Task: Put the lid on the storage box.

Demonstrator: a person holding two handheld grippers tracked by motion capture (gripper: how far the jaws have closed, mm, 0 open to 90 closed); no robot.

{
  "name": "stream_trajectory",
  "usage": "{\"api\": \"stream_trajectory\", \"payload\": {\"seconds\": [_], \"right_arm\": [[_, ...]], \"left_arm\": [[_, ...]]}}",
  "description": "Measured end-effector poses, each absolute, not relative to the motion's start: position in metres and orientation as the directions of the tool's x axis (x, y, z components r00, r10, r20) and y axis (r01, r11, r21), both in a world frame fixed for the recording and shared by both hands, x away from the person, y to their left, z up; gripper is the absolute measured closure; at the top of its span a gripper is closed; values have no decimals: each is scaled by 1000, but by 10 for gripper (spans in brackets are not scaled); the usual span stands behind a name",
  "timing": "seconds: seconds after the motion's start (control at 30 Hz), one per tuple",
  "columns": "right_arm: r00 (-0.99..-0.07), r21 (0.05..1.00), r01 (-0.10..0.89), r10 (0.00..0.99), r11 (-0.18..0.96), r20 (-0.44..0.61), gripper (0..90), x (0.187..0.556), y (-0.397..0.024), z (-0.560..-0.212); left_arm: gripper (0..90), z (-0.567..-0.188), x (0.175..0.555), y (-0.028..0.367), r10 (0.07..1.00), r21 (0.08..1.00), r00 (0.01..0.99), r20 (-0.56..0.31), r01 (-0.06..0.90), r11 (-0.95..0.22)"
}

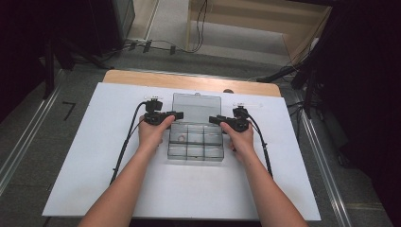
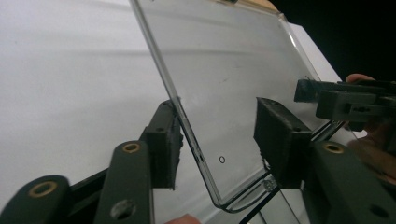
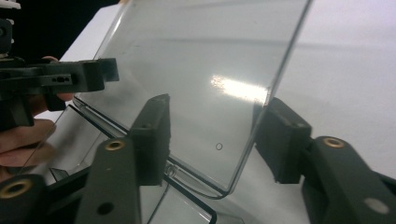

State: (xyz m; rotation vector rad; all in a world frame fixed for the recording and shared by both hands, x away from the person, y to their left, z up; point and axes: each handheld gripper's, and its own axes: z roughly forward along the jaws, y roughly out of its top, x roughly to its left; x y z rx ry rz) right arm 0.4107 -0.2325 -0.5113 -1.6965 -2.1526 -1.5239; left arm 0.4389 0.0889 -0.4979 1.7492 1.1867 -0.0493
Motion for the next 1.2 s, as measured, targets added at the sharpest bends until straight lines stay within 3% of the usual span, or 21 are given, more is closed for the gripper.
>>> {"api": "stream_trajectory", "payload": {"seconds": [0.1, 0.5, 0.67, 0.77, 0.9, 1.07, 1.2], "right_arm": [[-435, 696, 716, 746, -53, 505, 566, 408, -236, -506], [-509, 765, 643, 729, -32, 458, 691, 398, -243, -501], [-537, 786, 618, 718, -24, 444, 712, 396, -246, -502], [-568, 818, 575, 723, 5, 394, 715, 393, -246, -503], [-574, 831, 556, 728, 11, 374, 714, 390, -245, -503], [-579, 841, 541, 731, 13, 361, 714, 389, -245, -504], [-585, 849, 528, 734, 22, 345, 712, 388, -244, -504]], "left_arm": [[614, -493, 438, 91, 680, 709, 540, -495, 704, -43], [701, -486, 431, 98, 644, 759, 600, -474, 649, -46], [692, -485, 431, 99, 635, 766, 613, -470, 641, -51], [617, -482, 431, 98, 641, 779, 616, -459, 625, -43], [581, -473, 436, 99, 642, 798, 622, -448, 602, -27], [585, -455, 442, 98, 647, 820, 632, -426, 572, -19], [653, -448, 445, 97, 636, 827, 645, -424, 562, -20]]}}
